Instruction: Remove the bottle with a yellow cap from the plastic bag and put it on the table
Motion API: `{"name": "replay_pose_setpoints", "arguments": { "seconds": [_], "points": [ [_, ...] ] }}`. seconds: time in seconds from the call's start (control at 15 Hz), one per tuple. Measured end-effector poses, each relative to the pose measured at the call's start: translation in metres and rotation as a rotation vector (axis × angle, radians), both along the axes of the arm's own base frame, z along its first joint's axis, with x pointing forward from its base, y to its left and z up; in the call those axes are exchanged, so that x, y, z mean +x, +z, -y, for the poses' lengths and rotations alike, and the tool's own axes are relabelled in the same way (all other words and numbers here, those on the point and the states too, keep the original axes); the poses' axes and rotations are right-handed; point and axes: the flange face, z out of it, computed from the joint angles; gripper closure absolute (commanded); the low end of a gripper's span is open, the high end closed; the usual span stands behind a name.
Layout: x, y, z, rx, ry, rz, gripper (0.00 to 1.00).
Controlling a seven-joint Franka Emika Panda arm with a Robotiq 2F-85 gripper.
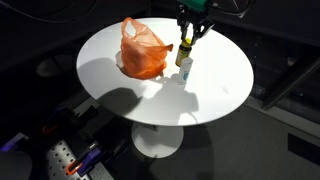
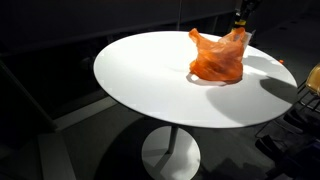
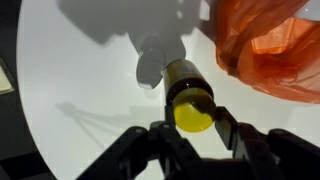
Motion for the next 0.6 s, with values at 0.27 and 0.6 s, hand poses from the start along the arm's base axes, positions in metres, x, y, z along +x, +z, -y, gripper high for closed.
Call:
{"name": "replay_pose_setpoints", "arguments": {
  "seconds": [0.27, 0.6],
  "points": [
    [0.007, -0.016, -0.016, 0.007, 0.026, -0.018, 0.80],
    [0.015, -0.032, -0.030, -0.028, 0.061, -0.015, 0.80]
  ]
}}
